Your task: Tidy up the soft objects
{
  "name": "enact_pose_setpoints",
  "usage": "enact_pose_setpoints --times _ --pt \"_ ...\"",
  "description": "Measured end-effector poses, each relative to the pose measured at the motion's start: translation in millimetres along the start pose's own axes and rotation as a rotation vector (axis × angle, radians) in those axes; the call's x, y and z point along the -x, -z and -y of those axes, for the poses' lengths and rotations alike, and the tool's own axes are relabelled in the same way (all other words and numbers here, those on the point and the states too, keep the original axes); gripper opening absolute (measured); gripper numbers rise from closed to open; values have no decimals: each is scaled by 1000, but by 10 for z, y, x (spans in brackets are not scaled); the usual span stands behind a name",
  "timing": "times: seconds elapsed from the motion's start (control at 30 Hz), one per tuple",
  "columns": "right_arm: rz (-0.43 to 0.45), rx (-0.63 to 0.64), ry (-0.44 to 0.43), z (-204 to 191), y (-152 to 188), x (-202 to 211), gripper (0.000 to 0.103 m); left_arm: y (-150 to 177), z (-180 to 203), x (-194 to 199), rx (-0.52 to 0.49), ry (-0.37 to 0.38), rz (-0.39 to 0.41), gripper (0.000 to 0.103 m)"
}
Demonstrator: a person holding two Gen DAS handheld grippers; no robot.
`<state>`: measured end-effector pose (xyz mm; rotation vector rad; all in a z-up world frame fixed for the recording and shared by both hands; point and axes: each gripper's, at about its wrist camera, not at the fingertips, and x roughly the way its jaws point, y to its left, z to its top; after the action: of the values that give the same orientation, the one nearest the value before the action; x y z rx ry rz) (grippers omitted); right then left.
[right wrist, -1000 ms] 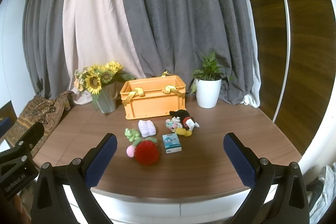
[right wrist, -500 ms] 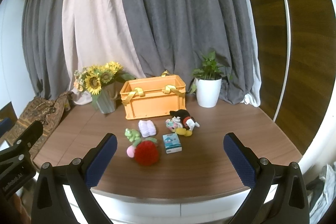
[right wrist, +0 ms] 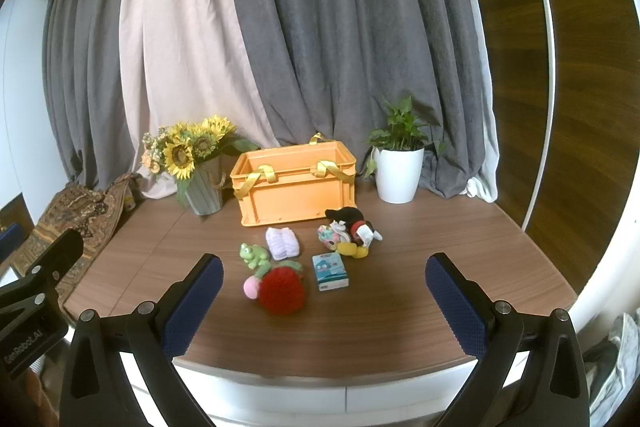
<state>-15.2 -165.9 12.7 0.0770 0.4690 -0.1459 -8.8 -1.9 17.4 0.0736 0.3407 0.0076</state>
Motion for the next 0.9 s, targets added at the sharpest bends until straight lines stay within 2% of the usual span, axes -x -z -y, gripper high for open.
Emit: enact_pose_setpoints --times 0.9 --pt "1 -1 0 -6 2 -4 103 -6 24 -38 -1 16 -12 103"
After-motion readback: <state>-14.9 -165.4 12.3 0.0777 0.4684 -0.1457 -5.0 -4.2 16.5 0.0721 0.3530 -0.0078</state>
